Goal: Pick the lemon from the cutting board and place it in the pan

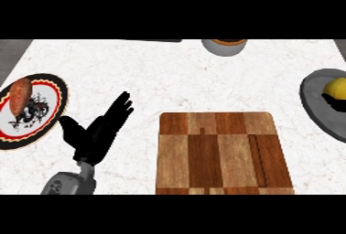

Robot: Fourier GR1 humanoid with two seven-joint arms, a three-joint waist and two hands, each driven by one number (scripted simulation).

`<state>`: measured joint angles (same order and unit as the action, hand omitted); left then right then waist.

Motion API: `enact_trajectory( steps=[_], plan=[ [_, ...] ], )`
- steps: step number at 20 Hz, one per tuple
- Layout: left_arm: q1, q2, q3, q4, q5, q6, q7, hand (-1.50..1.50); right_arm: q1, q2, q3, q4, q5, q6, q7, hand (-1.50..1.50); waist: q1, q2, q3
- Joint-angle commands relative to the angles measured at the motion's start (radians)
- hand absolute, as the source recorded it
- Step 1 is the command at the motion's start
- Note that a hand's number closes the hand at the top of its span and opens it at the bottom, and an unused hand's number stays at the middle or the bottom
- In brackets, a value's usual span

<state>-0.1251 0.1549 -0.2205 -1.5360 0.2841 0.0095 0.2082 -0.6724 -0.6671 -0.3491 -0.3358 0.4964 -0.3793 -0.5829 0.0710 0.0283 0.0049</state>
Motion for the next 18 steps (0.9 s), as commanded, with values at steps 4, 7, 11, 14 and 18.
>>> enact_trajectory(
  steps=[4, 7, 11, 14, 18],
  plan=[
    [-0.019, 0.002, 0.005, -0.007, 0.001, -0.009, 0.011, 0.00, -0.048, 0.007, 0.021, 0.148, 0.039, 0.056, 0.006, -1.50, 0.019, 0.009, 0.004],
    [0.003, -0.012, -0.005, 0.001, 0.000, -0.013, -0.010, 0.00, -0.071, 0.013, -0.050, 0.144, -0.042, 0.146, -0.069, -1.50, 0.003, 0.002, 0.004],
    [-0.014, -0.003, 0.007, 0.000, -0.001, -0.005, 0.012, 0.00, -0.084, 0.003, -0.161, 0.141, -0.163, 0.258, -0.160, -1.50, -0.005, 0.002, 0.006],
    [-0.005, -0.010, -0.008, -0.012, -0.017, -0.004, -0.007, 0.00, -0.086, -0.059, -0.214, 0.182, -0.219, 0.411, -0.134, -1.50, -0.012, 0.002, 0.006],
    [0.026, -0.001, 0.014, -0.011, 0.007, -0.016, -0.009, 0.00, -0.067, -0.115, -0.228, 0.227, -0.236, 0.557, -0.091, -1.50, -0.005, 0.002, 0.004]
  ],
)
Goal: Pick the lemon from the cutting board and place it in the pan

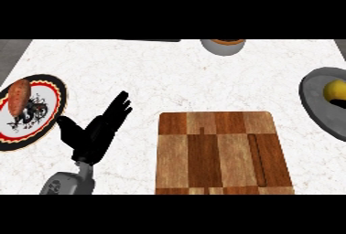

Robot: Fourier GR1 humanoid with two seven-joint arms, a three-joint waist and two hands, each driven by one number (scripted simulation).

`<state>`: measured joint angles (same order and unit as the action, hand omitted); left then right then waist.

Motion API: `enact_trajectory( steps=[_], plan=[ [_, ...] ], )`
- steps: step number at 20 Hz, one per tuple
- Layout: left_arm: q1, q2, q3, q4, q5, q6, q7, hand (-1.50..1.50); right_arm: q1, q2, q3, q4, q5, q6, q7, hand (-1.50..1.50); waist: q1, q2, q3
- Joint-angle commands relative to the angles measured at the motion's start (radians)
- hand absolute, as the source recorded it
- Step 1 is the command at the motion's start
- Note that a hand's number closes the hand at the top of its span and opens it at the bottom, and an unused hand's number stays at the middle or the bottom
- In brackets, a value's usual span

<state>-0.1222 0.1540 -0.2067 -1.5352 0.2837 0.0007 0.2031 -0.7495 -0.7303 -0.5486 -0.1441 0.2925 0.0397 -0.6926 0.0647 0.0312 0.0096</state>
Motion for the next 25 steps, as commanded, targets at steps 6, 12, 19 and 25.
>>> enact_trajectory(
  steps=[6, 12, 19, 25],
  plan=[
    [0.019, 0.005, 0.005, -0.003, -0.001, -0.011, -0.011, 0.00, 0.097, -0.117, -0.024, 0.038, -0.033, 0.364, -0.069, -1.50, -0.010, -0.001, 0.001],
    [-0.024, -0.001, 0.024, 0.010, 0.016, -0.003, 0.027, 0.00, 0.176, -0.166, -0.021, 0.026, -0.037, 0.545, -0.152, -1.50, -0.030, -0.005, 0.003],
    [-0.006, -0.004, 0.023, 0.007, 0.017, -0.003, 0.030, 0.00, 0.225, -0.202, -0.002, -0.020, -0.032, 0.626, -0.169, -1.50, -0.035, -0.009, 0.003],
    [0.049, 0.015, 0.029, -0.046, 0.021, -0.007, 0.027, 0.00, 0.280, -0.230, -0.005, -0.043, -0.049, 0.646, -0.188, -1.50, -0.024, -0.017, 0.004]
  ],
)
